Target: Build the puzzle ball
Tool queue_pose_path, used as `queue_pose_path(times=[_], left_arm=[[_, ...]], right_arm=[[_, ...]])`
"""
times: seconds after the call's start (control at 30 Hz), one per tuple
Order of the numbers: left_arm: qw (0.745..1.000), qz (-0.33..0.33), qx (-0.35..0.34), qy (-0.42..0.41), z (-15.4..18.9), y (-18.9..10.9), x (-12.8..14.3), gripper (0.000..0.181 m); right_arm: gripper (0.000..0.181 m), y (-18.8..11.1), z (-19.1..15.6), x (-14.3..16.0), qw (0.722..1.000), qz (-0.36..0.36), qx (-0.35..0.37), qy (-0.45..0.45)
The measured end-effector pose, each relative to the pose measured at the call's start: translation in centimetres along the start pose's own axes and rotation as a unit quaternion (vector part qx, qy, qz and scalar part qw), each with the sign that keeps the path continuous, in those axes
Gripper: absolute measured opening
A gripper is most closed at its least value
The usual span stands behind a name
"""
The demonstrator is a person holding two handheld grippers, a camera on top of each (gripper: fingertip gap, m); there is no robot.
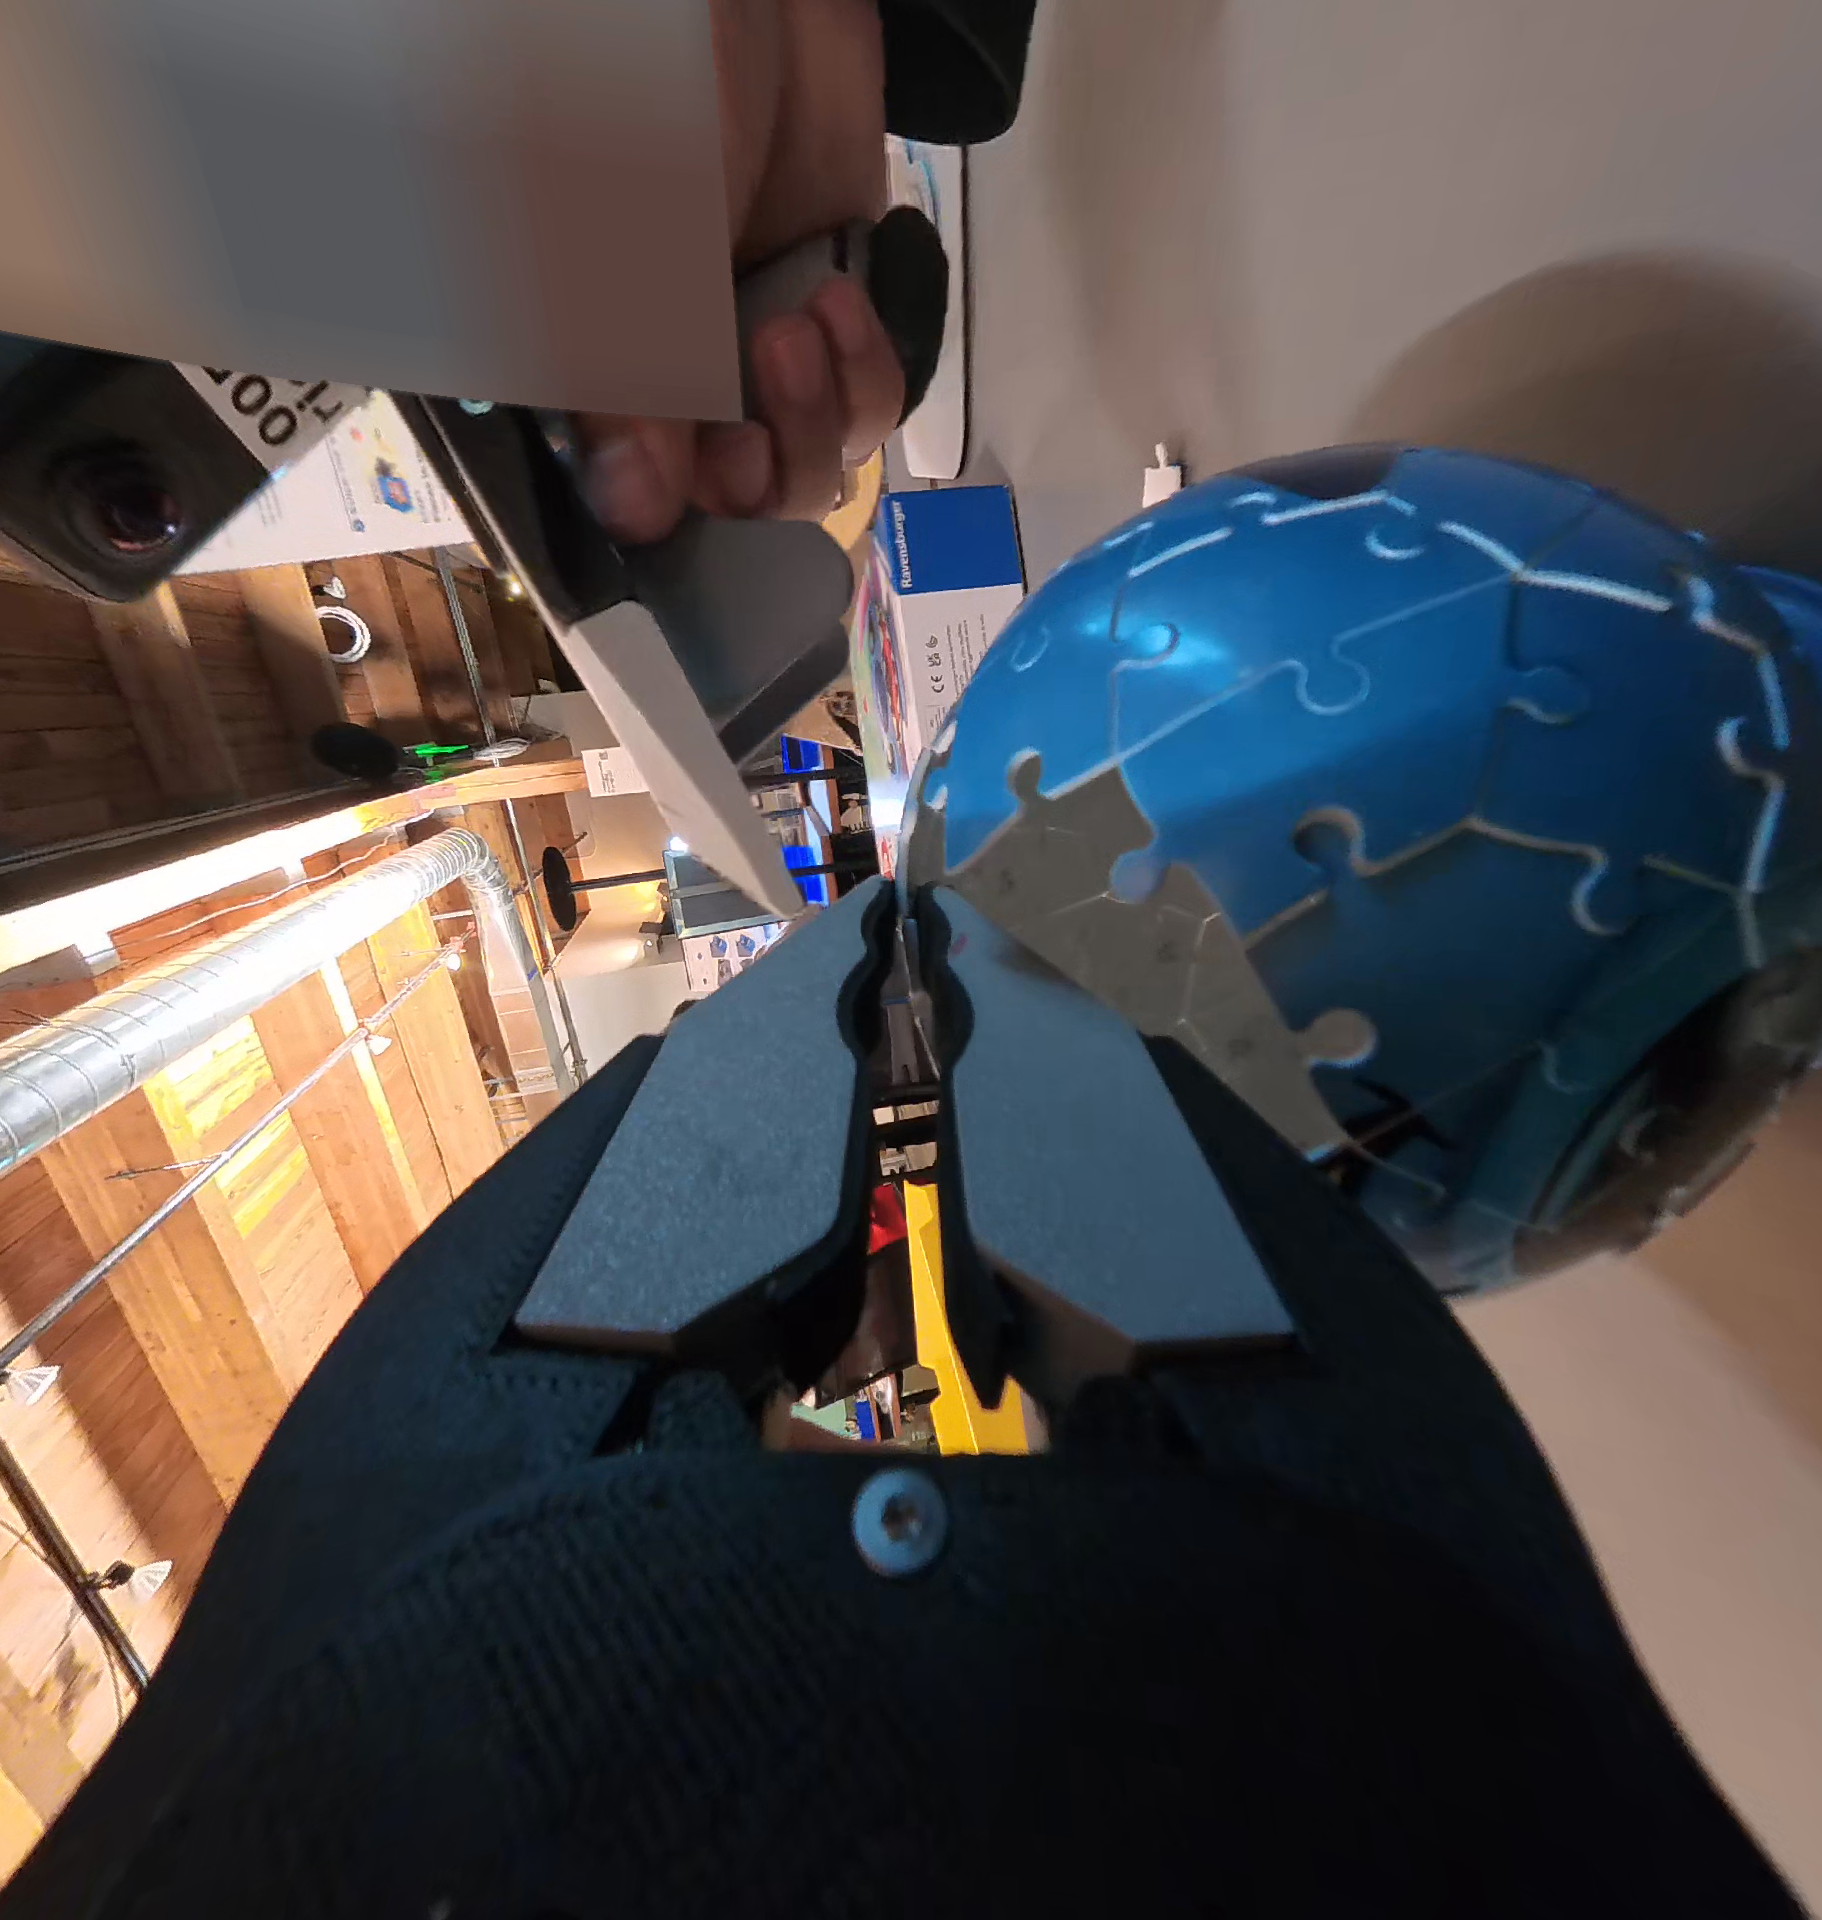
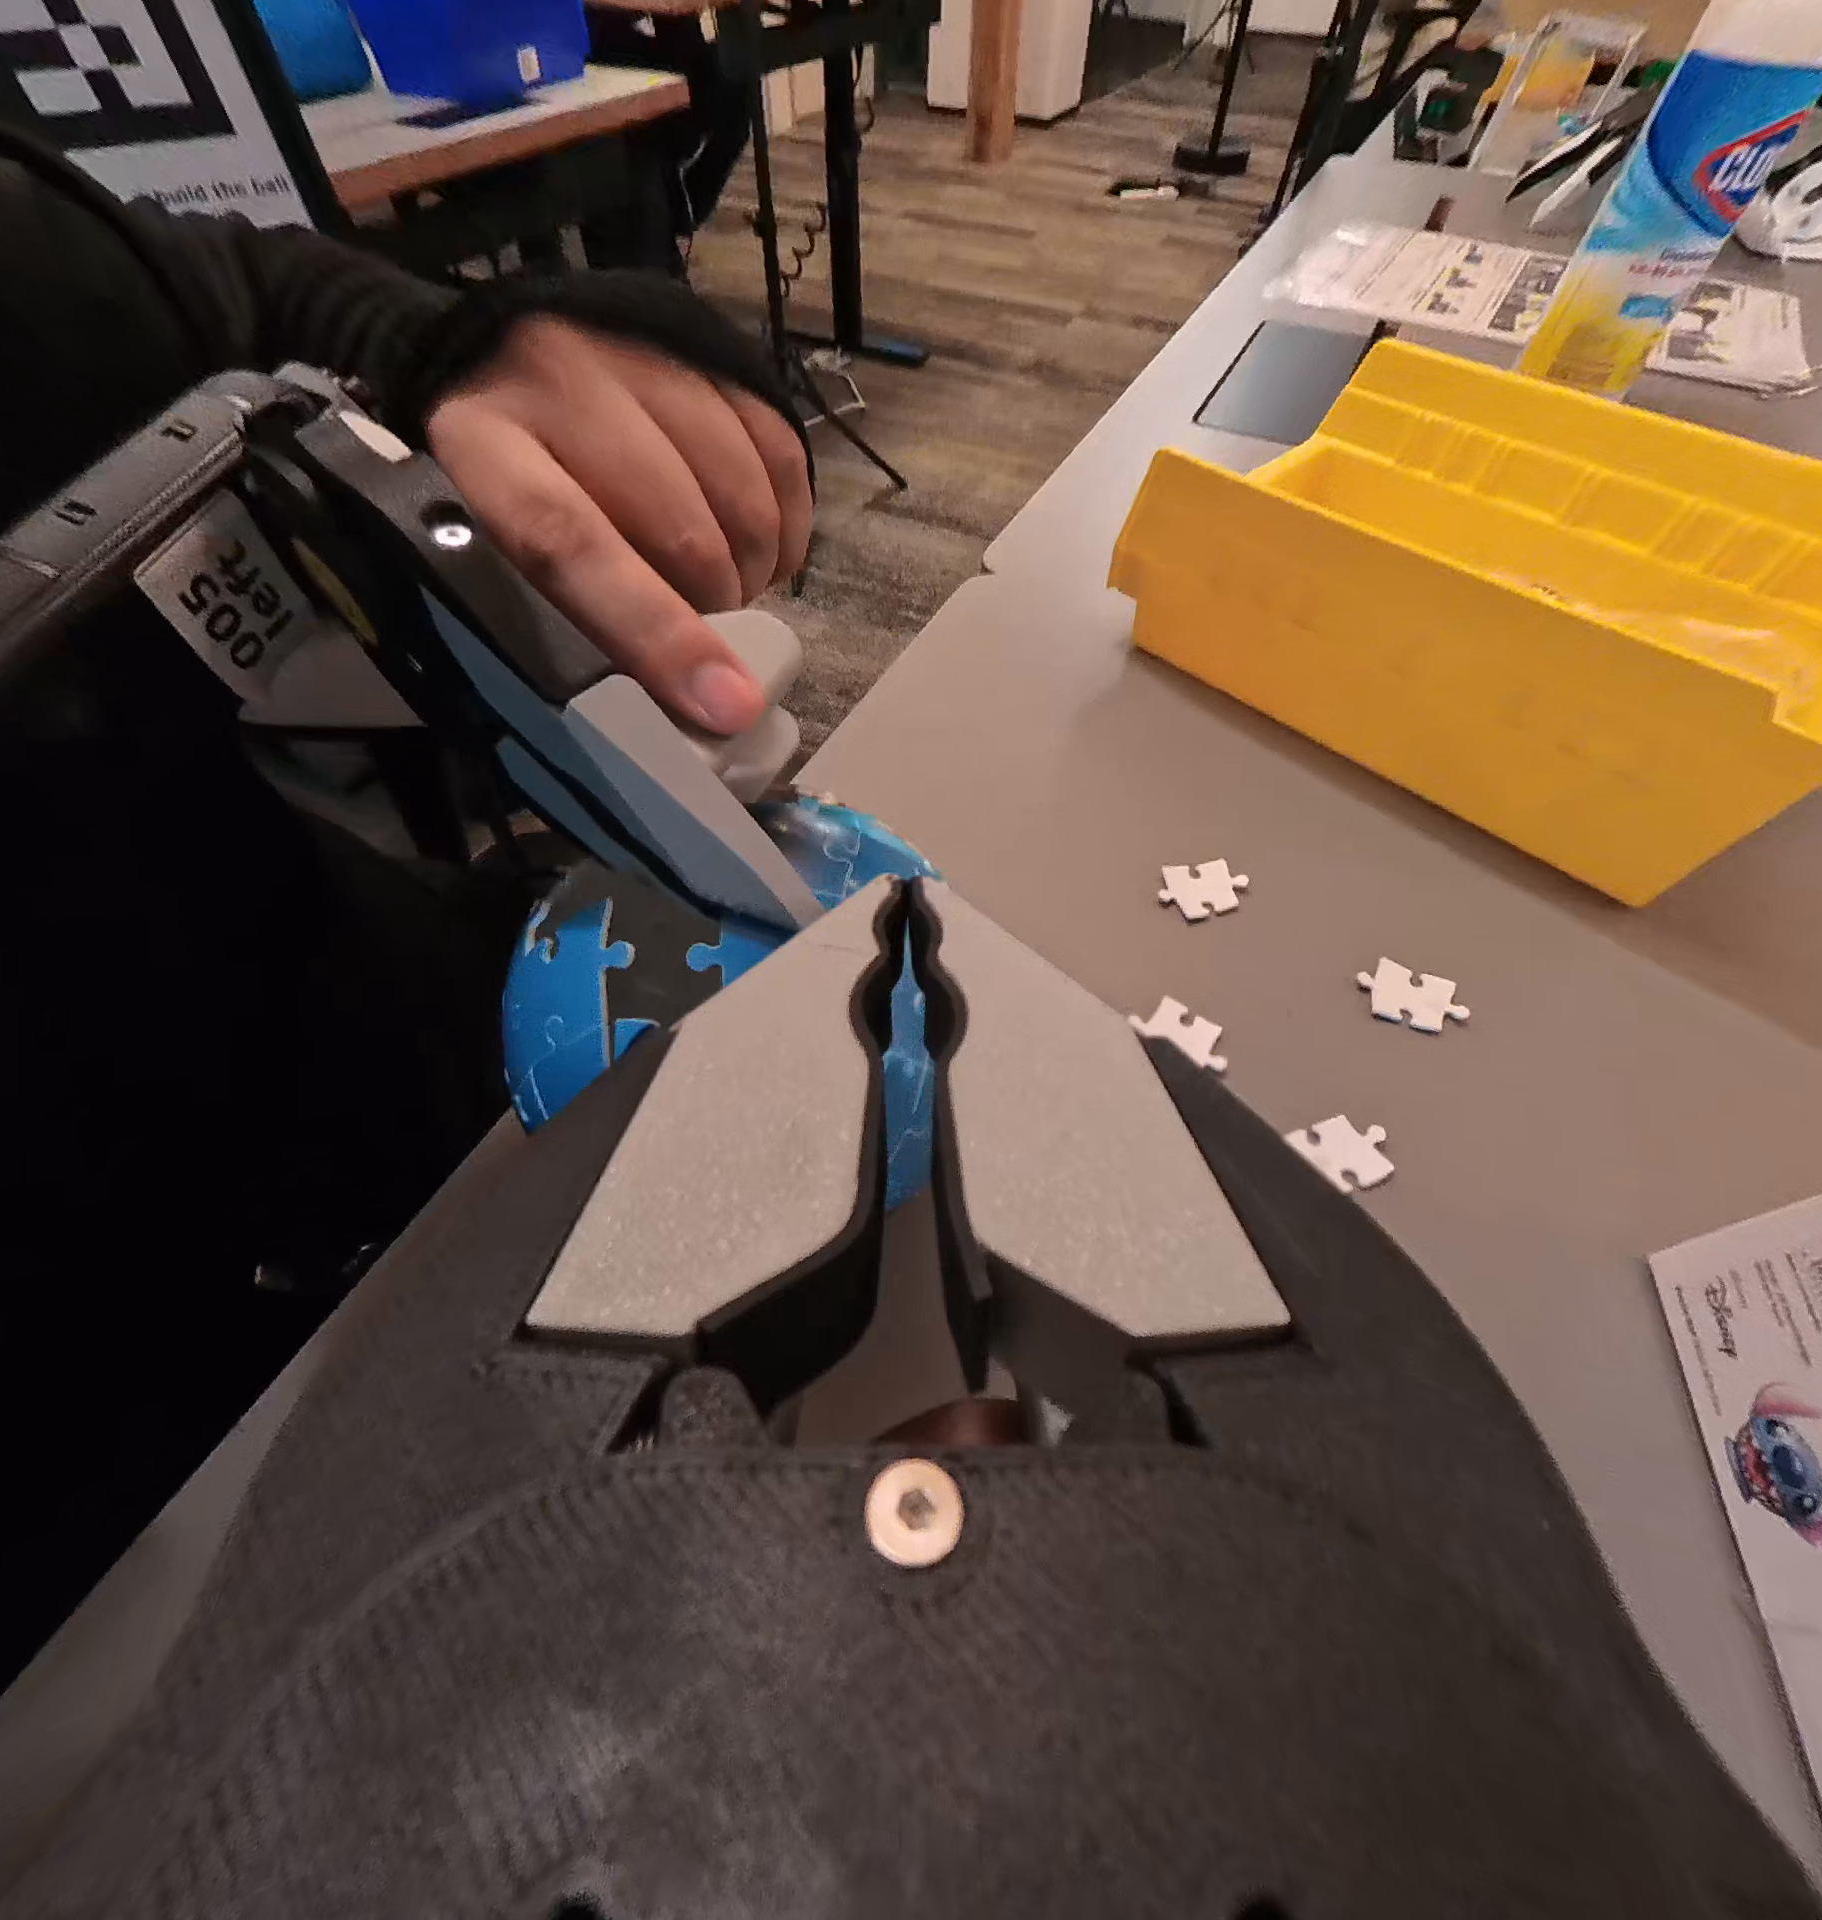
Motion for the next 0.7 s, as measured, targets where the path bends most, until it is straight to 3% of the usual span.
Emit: queue_pose_path(times=[0.13,0.4,0.6,0.7], left_arm=[[1.0,-0.001,0.003,0.002,0.0,0.0,0.0,0.001],[1.0,-0.002,-0.001,0.005,0.0,-0.1,0.0,0.001],[1.0,-0.004,-0.002,0.01,0.0,-0.1,0.0,0.001],[1.0,-0.004,-0.003,0.01,0.0,-0.1,0.0,0.001]], right_arm=[[0.0,1.1,-0.7,1.7,0.998,-0.054,-0.029,-0.005],[0.0,0.1,-0.2,0.2,1.0,-0.01,0.004,-0.017],[0.0,1.0,-0.5,1.5,0.998,-0.052,-0.012,-0.02],[0.0,0.2,-0.1,0.3,1.0,-0.015,0.01,-0.023]])
Point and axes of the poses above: each gripper's, where its closed fingertips meet, y out along the fingers, x out of its underside, z = x × y across the jaws, the point moved 5 cm from there along -y, back along the fingers, and after that the axes turned 2 degrees about y, right-handed, at the moved point
